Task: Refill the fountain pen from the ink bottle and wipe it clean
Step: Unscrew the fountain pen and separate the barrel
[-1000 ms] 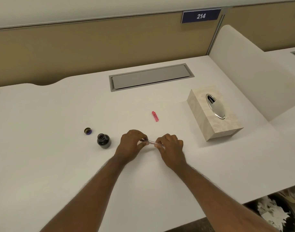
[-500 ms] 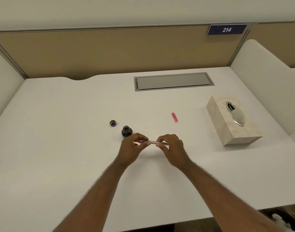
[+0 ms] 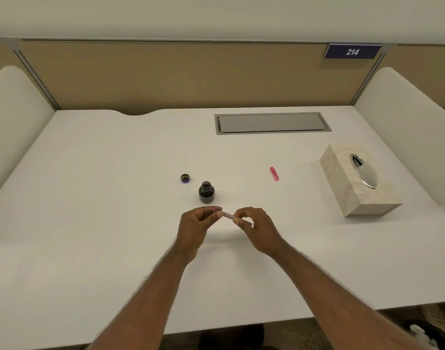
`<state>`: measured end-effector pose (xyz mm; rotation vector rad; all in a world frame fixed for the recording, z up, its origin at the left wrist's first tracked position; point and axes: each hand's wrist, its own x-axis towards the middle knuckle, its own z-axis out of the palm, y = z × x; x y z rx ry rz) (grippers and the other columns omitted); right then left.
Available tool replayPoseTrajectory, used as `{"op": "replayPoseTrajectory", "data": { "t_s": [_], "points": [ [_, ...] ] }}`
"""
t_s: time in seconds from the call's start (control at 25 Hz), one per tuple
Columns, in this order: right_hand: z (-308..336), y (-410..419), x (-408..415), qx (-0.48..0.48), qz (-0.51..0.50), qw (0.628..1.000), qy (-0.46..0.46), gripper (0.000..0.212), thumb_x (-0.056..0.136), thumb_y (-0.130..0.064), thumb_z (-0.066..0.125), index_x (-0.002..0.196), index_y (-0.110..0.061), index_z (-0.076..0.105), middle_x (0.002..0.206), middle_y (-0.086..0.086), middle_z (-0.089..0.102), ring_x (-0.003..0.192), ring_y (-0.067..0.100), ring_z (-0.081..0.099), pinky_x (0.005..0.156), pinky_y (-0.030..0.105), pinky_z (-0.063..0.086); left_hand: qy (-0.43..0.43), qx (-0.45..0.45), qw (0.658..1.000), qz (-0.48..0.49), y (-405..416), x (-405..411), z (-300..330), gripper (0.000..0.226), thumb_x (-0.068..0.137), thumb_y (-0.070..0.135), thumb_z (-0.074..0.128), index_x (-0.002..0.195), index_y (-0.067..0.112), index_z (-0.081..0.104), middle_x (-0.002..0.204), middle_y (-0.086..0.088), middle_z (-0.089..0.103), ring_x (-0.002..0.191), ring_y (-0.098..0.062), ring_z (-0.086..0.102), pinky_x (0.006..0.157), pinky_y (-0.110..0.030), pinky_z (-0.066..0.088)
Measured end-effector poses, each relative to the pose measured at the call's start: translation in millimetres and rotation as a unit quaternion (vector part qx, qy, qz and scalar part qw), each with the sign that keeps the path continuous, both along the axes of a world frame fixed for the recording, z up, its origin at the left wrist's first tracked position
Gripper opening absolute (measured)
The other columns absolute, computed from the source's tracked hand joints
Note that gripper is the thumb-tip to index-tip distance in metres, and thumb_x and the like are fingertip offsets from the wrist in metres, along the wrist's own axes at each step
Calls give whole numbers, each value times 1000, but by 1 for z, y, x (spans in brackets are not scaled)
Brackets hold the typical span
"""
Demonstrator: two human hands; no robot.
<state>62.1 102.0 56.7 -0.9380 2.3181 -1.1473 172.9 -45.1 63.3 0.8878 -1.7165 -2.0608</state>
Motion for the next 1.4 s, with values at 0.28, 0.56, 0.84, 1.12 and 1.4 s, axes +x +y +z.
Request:
{"op": "replayPoseTrajectory", "data": {
  "t_s": [0.28, 0.56, 0.84, 1.12, 1.4],
  "points": [
    [2, -8, 27, -70, 0, 989, -127, 9, 89, -30, 63, 85, -23, 67, 77, -10, 68, 77, 1, 58, 76, 24, 43, 1, 25, 998, 56, -5, 15, -3, 17, 84, 27, 73, 87, 11, 76, 72, 5, 65, 73, -10, 56, 71, -25, 44],
    [7, -18, 36, -87, -41, 969, -230, 23, 92, -30, 59, 79, -16, 71, 75, 3, 66, 71, 5, 57, 70, 12, 43, -14, 82, 991, 109, -12, 15, -3, 24, 81, 34, 75, 83, 10, 75, 73, 6, 67, 75, -14, 58, 74, -31, 43],
    [0, -21, 32, -106, -72, 970, -206, 13, 88, -22, 65, 83, -13, 74, 62, -3, 62, 59, 4, 54, 62, 12, 44, -21, 128, 983, 130, -11, 9, -1, 15, 78, 28, 77, 72, 15, 74, 71, 5, 68, 73, -13, 59, 74, -33, 39],
    [-3, -21, 30, -106, -75, 983, -127, 12, 86, -24, 67, 81, -17, 74, 61, -6, 64, 61, 6, 54, 66, 23, 43, -14, 130, 982, 134, -13, 6, -2, 10, 77, 25, 79, 72, 17, 75, 67, 3, 69, 70, -12, 64, 75, -34, 39],
    [-5, -24, 33, -101, -96, 990, -35, 11, 84, -20, 70, 77, -14, 74, 61, 3, 66, 54, 4, 45, 54, 15, 36, 1, 134, 980, 145, -10, 3, -2, 8, 79, 21, 77, 74, 15, 76, 68, 3, 73, 69, -6, 70, 92, -37, 37]
  ]
}}
